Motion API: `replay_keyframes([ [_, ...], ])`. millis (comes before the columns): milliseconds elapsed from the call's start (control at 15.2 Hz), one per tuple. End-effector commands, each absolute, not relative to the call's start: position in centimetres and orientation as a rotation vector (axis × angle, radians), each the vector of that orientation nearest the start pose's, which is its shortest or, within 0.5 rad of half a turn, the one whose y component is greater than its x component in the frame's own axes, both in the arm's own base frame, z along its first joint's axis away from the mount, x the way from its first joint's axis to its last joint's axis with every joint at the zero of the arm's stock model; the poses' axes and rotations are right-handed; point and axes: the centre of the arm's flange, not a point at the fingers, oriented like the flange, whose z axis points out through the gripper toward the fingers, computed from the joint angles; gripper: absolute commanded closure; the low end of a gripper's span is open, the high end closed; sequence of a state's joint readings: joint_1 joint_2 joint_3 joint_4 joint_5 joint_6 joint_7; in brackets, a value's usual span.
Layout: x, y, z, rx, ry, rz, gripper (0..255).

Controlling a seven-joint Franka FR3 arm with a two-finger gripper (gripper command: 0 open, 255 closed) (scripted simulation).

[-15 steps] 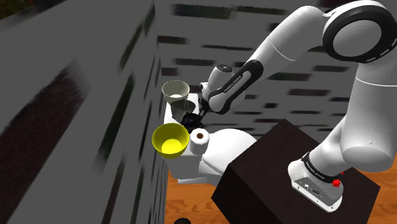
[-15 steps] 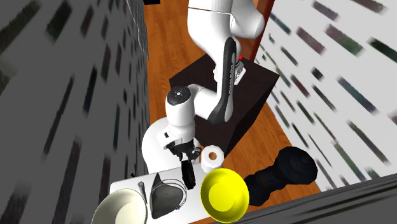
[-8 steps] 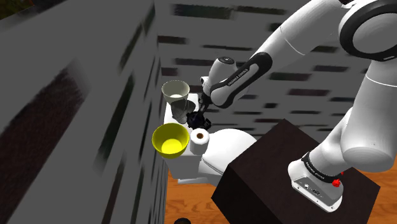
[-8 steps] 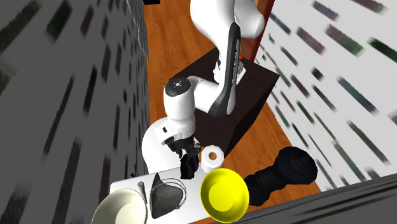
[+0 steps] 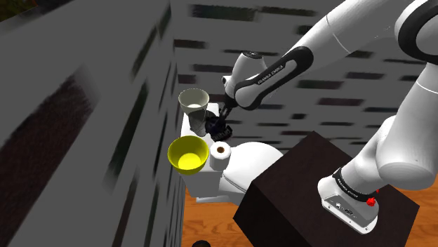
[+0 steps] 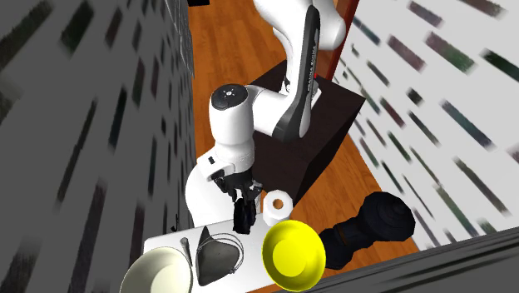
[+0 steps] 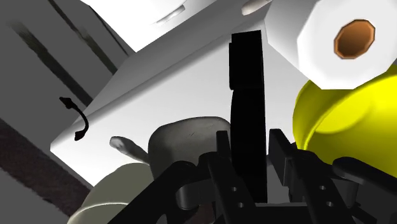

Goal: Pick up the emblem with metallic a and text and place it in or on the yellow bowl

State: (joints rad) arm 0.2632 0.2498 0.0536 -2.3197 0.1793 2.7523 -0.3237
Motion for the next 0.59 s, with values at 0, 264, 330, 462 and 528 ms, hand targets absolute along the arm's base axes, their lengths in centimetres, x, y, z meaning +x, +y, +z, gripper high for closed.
replay_keyframes([
  [0,51.6,16.2,26.1,-2.948,-0.718,-0.277,255],
  [264,51.6,16.2,28.2,-2.948,-0.718,-0.277,255],
  [330,51.6,16.2,28.8,-2.948,-0.718,-0.277,255],
  [462,51.6,16.2,29.8,-2.948,-0.718,-0.277,255],
  [528,51.6,16.2,30.4,-2.948,-0.718,-0.277,255],
])
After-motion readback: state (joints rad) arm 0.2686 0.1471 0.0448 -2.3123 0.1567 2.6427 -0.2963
